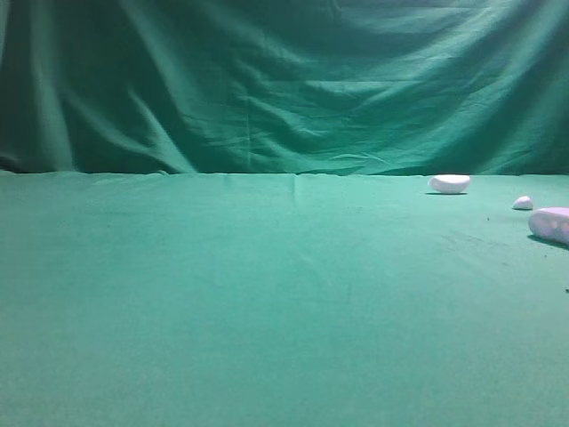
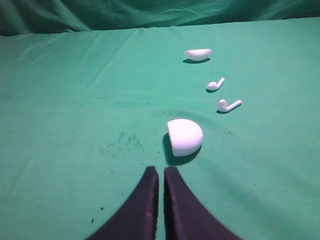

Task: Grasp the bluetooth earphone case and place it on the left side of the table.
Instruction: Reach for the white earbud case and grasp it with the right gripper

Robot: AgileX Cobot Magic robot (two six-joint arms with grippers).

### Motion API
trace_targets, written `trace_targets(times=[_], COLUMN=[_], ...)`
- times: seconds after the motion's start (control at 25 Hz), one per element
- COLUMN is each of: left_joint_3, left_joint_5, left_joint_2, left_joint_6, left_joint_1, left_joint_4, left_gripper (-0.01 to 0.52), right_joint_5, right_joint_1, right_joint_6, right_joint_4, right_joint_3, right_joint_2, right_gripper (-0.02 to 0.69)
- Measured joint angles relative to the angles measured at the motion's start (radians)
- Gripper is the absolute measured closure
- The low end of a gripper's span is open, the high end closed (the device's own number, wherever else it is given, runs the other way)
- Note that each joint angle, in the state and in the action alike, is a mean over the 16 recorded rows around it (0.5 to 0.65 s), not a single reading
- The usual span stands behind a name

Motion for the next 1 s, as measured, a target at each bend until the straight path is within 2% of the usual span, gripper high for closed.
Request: trace_targets(times=[0.56, 1.0], left_joint_3=[0.000, 0.000], left_joint_5=[0.000, 0.000], left_joint_2=[0.000, 0.000], left_joint_6=[0.000, 0.000], left_joint_1=[0.000, 0.000], left_joint_4=[0.000, 0.000], left_gripper=[0.514, 0.514], right_joint_5=[-0.017, -0.294], right_joint_1=[0.000, 0.000], right_joint_6=[-0.001, -0.003], right_joint_4=[0.002, 0.106], right_joint_3=[0.000, -0.021], right_joint_2=[0.000, 0.010], right_gripper=[0.665, 0.665])
